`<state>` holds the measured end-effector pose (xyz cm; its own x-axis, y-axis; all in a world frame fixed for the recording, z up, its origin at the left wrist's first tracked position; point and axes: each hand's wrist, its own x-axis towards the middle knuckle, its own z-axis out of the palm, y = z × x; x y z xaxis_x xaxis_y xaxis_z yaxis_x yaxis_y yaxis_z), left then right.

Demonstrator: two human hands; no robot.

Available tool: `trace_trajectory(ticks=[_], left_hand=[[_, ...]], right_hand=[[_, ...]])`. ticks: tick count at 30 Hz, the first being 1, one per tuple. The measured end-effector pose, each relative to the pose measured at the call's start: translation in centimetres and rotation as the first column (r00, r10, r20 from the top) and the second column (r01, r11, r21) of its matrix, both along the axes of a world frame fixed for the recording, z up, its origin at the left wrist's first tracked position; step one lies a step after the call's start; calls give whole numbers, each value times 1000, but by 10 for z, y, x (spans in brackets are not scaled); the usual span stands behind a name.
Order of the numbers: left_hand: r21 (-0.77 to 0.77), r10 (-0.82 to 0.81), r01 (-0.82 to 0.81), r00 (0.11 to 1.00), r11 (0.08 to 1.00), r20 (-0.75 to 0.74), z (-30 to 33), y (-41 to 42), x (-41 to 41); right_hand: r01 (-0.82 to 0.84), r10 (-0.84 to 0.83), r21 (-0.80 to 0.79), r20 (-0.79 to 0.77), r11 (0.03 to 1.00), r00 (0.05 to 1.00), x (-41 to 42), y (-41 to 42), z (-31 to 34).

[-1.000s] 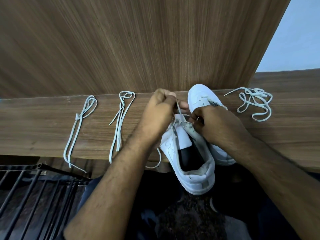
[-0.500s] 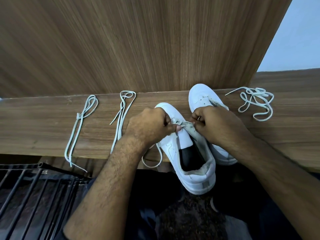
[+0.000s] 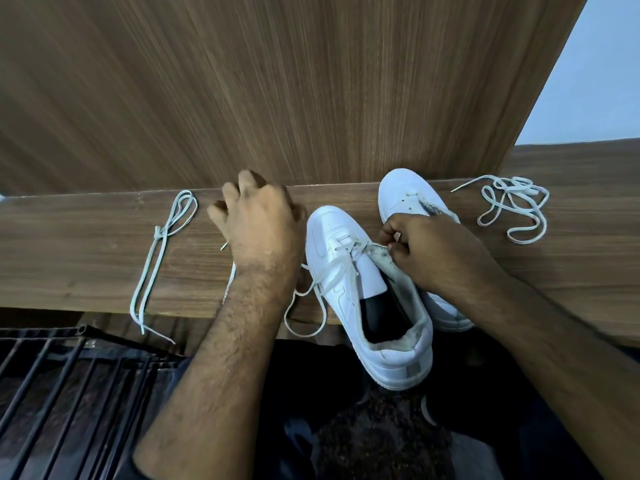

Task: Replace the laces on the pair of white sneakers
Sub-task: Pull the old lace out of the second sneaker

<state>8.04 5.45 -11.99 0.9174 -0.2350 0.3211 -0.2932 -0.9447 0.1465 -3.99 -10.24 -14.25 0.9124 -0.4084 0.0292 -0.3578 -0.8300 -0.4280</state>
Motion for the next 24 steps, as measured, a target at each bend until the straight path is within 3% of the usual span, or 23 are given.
trace_trajectory(ticks=[3,6,10,11,17,21,24], left_hand=[[-191,-193,145,945,971,-265,-3,-4,-5],[-419,-463,268,744,867,-482,-5,-6,-15],[-336,-429,273,468,901,-772,-4,-9,-34],[-303,-404,277,472,912,-784,-4,-9,-36],[-286,-311,154,688,946,-656,-7,-5,-17],[-191,-295,224,741,956,-603,-9,-8,-17],[-241,-295,180,716,954,-632,-6,-10,-21]], right_hand=[[-128,123,-72,-69,989,990,-1,6,3],[-196,186,-102,-101,975,977,0,12,5],[-221,216,-82,-69,972,974,0,11,8],[-236,231,-75,-78,969,970,-1,10,9],[-286,260,-154,-165,946,951,-2,13,13],[-182,176,-32,-136,983,975,1,7,9],[-109,110,21,-47,994,993,2,3,3]])
